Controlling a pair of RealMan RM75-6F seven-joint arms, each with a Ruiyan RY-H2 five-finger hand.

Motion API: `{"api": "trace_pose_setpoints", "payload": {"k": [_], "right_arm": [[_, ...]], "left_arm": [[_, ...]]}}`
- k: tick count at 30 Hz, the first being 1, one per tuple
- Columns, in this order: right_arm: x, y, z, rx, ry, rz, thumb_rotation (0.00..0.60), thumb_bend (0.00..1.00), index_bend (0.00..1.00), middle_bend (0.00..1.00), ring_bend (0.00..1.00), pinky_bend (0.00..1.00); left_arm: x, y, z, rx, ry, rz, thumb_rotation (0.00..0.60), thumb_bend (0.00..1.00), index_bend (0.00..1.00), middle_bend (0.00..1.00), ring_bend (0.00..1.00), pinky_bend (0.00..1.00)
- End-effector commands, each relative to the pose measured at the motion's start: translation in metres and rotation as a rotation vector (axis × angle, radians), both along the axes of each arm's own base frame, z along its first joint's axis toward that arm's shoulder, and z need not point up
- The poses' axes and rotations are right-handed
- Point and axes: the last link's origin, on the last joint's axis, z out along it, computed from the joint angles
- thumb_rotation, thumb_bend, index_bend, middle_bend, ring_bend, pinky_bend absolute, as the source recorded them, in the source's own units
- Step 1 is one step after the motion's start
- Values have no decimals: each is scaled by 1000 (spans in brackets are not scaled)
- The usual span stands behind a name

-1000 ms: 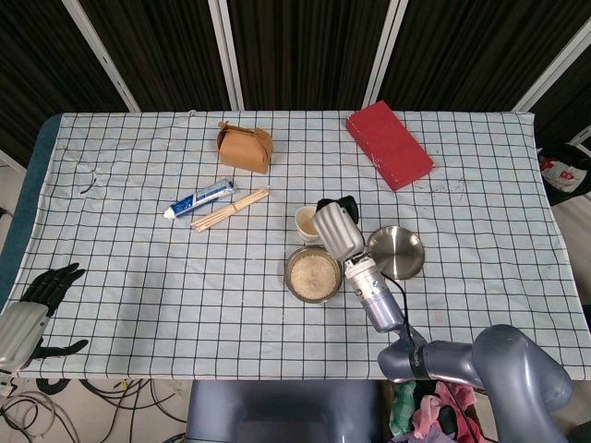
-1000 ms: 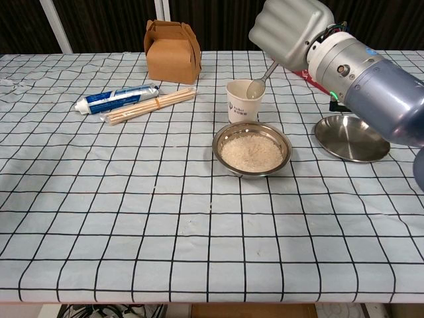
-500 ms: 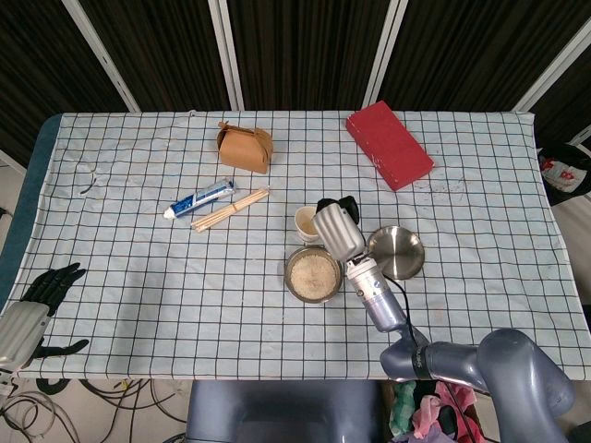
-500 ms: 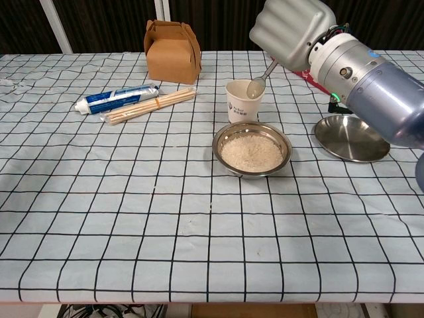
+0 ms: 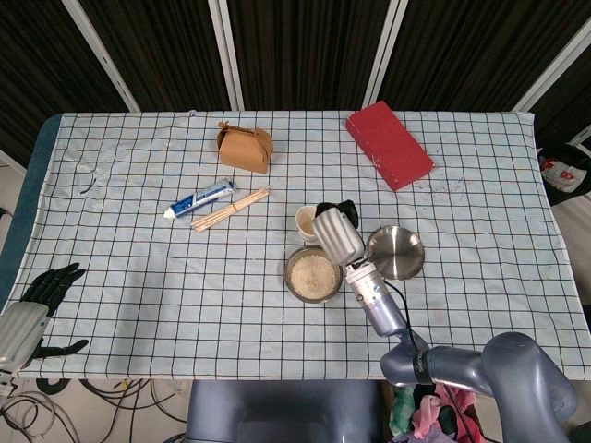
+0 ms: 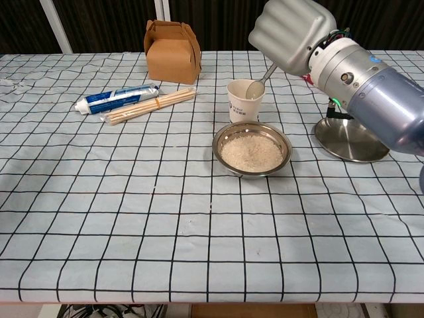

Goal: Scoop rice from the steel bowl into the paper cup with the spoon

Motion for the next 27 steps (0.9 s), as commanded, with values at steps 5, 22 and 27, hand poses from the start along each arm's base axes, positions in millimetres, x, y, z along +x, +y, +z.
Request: {"api": "trace_pose_setpoints", "payload": {"k": [5,22,27], "right_arm": [[2,2,1,-10,29,37,600,488,678,1000,1000,1000],[8,3,1,-8,-20,20,600,487,678,1000,1000,1000],[4,5,1,2,-99,-38,600,487,678,1000,1000,1000]], "left_arm": [[0,0,0,-2,2,-2,600,20,0,0,0,0],[0,0,-1,-4,4,4,600,20,0,0,0,0],[0,0,0,0,3,6,600,20,0,0,0,0]]}}
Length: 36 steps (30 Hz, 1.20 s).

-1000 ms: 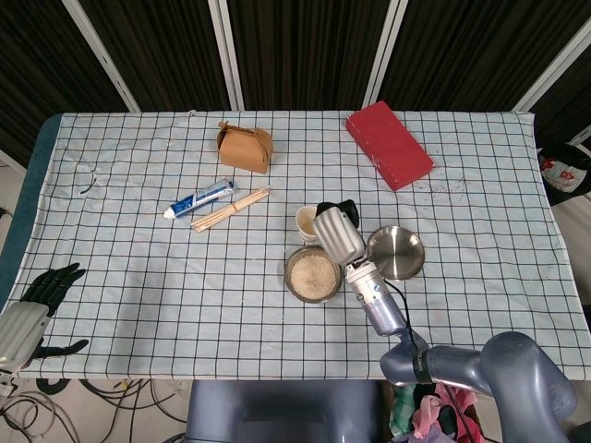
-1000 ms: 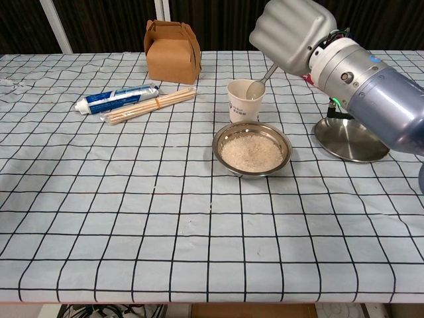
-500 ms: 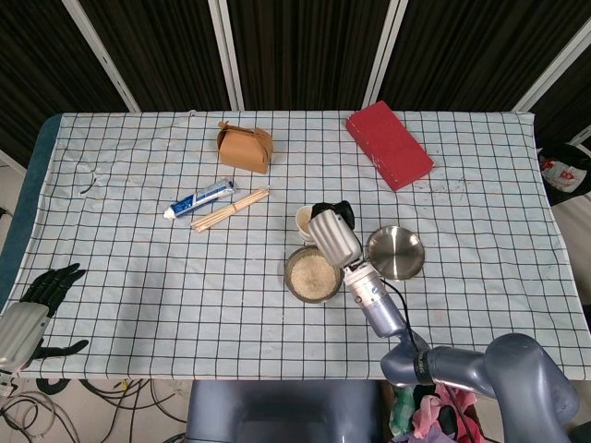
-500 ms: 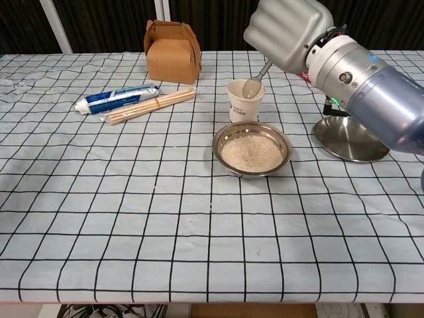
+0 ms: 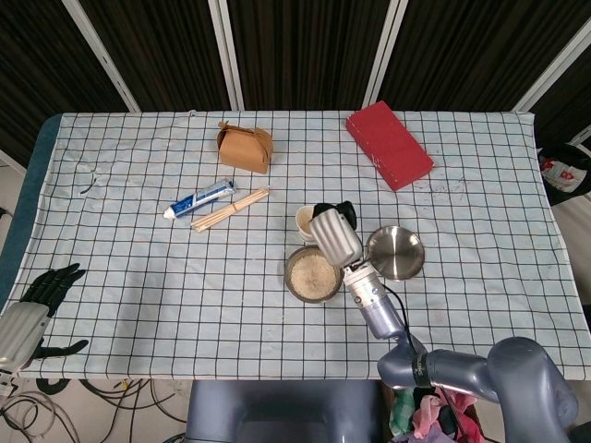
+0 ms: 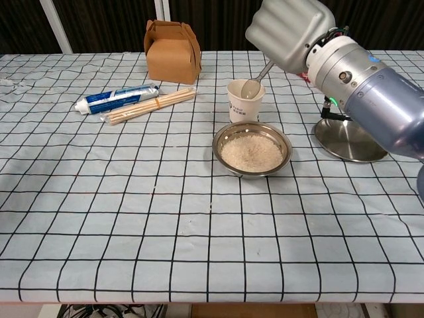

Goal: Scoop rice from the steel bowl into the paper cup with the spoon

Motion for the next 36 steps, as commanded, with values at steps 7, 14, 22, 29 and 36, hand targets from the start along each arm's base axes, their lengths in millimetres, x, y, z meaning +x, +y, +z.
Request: {"api": "trace_pose_setpoints", "payload": {"k": [7,14,22,29,36], "right_arm": [[3,5,18,12,-277,-126,600,488,678,1000,1000,1000],[-30,20,57,21,-402,-257,600,487,678,1000,1000,1000],[-78,42,80,39,-472,-389,600,487,678,1000,1000,1000],[-115,54,77,59,-504,-493,600,487,678,1000,1000,1000],[-138,53,62,68,-521,-579,600,486,678,1000,1000,1000]], "left_arm": [[0,0,0,1,-4,4,600,20,0,0,0,0],[-1,-1,0,3,6,1,600,20,0,0,0,0],[-1,-2,-2,4,16,4,600,20,0,0,0,0],[-2,-2,-3,5,24,11,600,19,0,0,0,0],[-3,-2,-3,6,28,16,600,19,0,0,0,0]]}}
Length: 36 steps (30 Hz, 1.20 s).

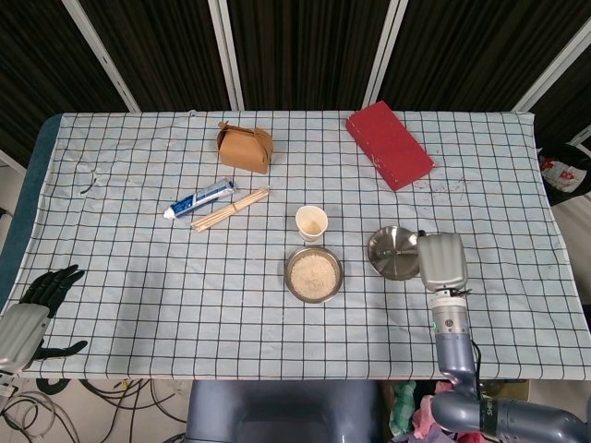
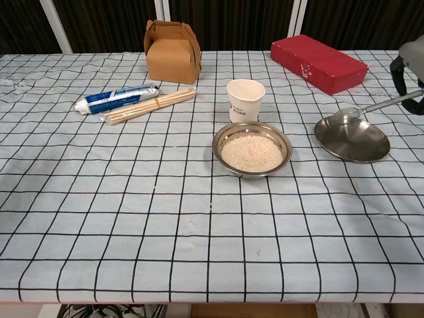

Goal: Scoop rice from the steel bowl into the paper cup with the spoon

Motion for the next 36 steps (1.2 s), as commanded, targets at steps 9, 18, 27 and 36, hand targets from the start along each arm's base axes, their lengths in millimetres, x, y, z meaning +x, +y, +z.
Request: {"api": "trace_pose_setpoints", "payload": {"k": [9,18,27,36], "right_arm": [[-24,-13,-21,-5,-25,-109,600,473,677,1000,1000,1000],[-38,-18,-27,-13,-18,-153,600,462,677,1000,1000,1000],[-44,-17,-31,6,-11,-161,600,448,645,1000,1000,1000],[-44,-17,-33,15,-11,-164,600,432,553,1000,1000,1000]], "left_arm": [[0,1,0,-1,0,3,600,19,0,0,0,0],[0,1,0,-2,0,5,600,20,0,0,0,0],[-1,2,0,-4,2,8,600,20,0,0,0,0],[0,2,0,-4,2,8,600,19,0,0,0,0]]}}
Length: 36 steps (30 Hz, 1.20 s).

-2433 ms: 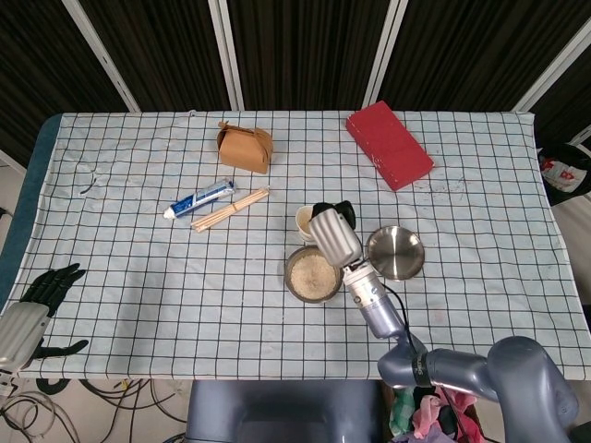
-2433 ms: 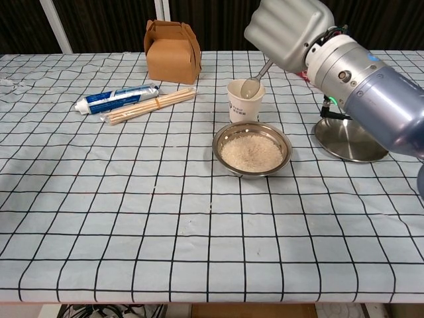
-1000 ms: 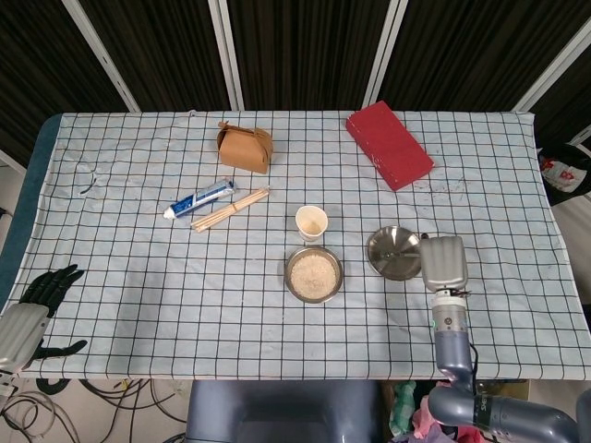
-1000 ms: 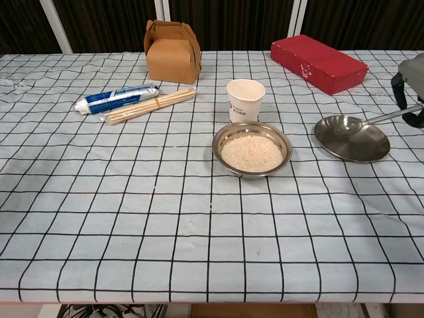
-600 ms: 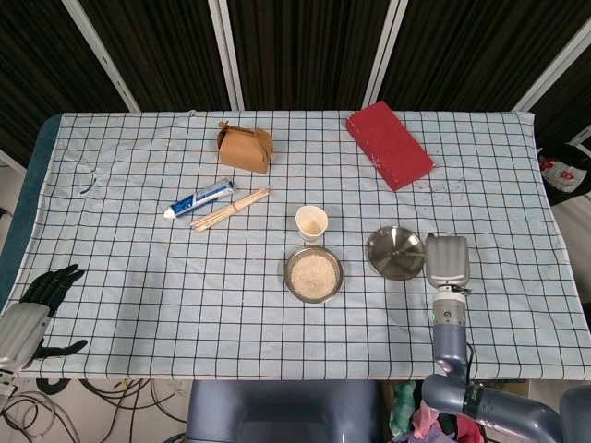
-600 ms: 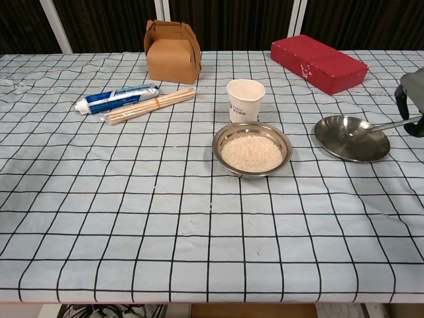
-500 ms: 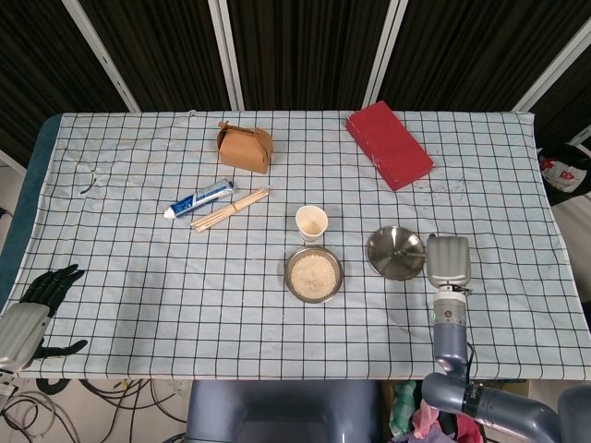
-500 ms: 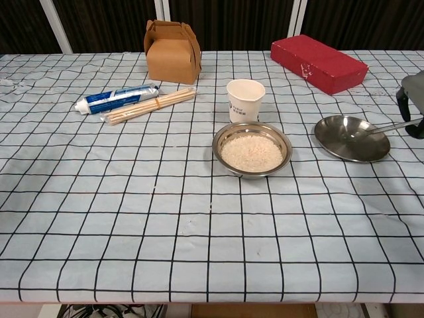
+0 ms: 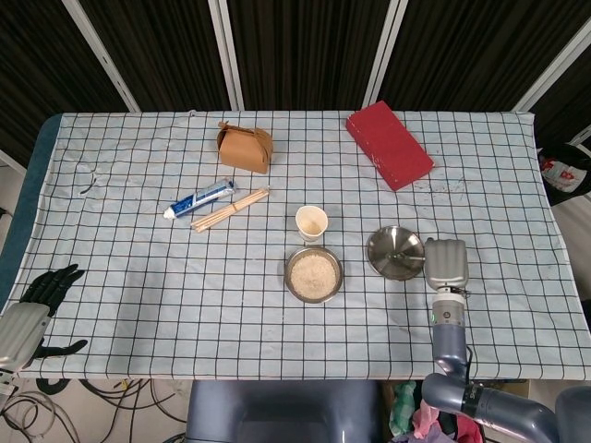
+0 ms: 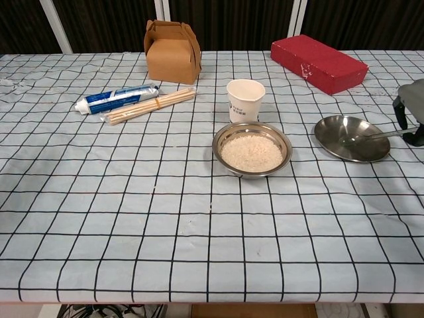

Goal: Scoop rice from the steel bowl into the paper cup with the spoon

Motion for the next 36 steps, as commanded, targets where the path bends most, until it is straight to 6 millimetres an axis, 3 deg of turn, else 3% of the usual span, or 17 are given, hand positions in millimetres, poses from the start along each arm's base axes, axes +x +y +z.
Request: {"api": "trace_pose_setpoints", "payload": {"k": [1,5,16,20,23,26,31,34,36], "right_arm": [[0,0,0,0,1,-1,600,426,518,1000,1000,1000],[-1,1,0,1,2,-5,600,416,405,1000,1000,1000],[-3,9,7,-7,-10,-1,600,405,307,995,1000,1000],[0,18,13,-8,-35,40,600,400,265,921,974,955],[2,31,21,3,-39,111,600,396,228,793,872,867],[4,46,31,9,-40,195,600,373,181,596,679,700],[-3,79,50,22,-144,245,600,240,7,172,198,316],[-11,100,65,28,-232,239,600,152,0,27,67,234],[-16,112,75,24,-278,242,600,120,0,1,35,222]], "left_arm": [[0,0,0,0,0,0,600,19,0,0,0,0],[0,0,0,1,-1,0,600,20,0,0,0,0],[0,0,0,4,2,-4,600,19,0,0,0,0],[0,-1,0,8,12,-8,600,19,0,0,0,0],[-1,-1,0,12,24,-9,600,19,0,0,0,0],[-3,-2,1,15,32,-4,600,20,0,0,0,0],[-5,-2,2,26,62,2,600,20,0,0,0,0],[-7,-2,2,36,84,9,600,20,0,0,0,0],[-7,-2,2,42,92,11,600,19,0,0,0,0]]}}
